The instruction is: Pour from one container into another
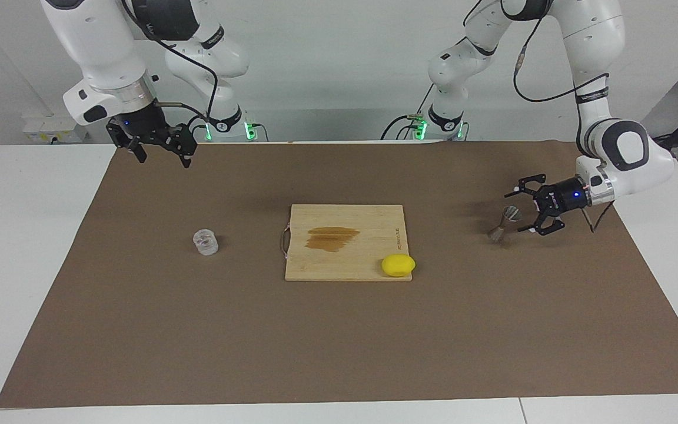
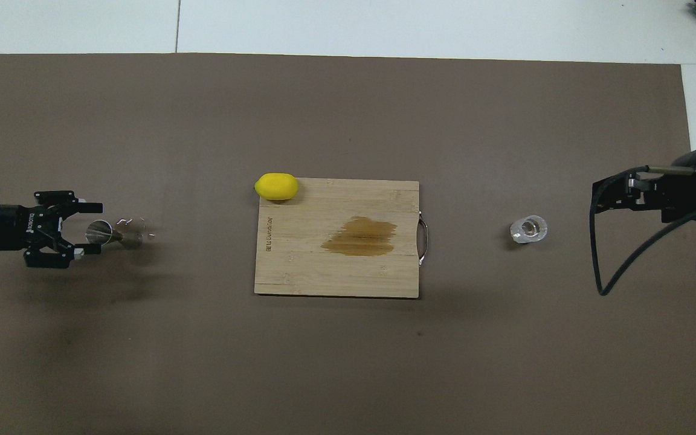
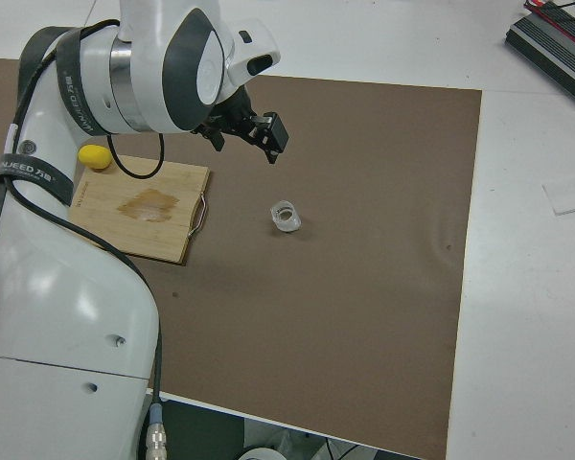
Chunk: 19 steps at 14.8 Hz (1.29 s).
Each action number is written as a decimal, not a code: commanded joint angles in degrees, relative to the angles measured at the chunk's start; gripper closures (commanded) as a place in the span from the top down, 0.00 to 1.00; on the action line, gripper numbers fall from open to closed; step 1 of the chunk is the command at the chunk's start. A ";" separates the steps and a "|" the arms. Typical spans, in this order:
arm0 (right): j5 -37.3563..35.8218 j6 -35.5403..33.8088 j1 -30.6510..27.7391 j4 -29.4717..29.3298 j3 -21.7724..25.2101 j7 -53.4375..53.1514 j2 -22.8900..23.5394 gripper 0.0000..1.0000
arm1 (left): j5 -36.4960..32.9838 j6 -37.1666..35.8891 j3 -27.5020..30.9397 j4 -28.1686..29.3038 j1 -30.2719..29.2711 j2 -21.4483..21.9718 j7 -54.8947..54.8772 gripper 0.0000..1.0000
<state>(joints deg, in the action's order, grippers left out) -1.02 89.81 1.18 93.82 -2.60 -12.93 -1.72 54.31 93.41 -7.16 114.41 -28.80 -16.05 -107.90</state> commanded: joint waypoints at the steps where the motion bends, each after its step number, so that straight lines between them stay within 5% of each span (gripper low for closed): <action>1: 1.02 -0.77 0.05 -0.30 0.31 -0.25 -0.12 1.00 | 2.90 -4.88 -0.31 0.82 -1.95 -2.13 -8.46 1.00; 11: 1.02 -0.77 0.05 -0.30 0.31 -0.25 -0.12 1.00 | 8.26 -9.46 -0.31 -0.06 -5.82 -8.38 -18.66 1.00; 19: 1.02 -0.77 -0.04 -0.30 0.31 -0.25 -0.12 1.00 | 12.58 -15.88 -0.13 0.99 -6.88 -12.17 -37.73 1.00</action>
<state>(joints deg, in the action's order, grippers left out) -1.02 89.81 1.18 93.82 -2.60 -12.93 -1.72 66.14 79.50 -7.11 115.21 -34.96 -28.14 -142.71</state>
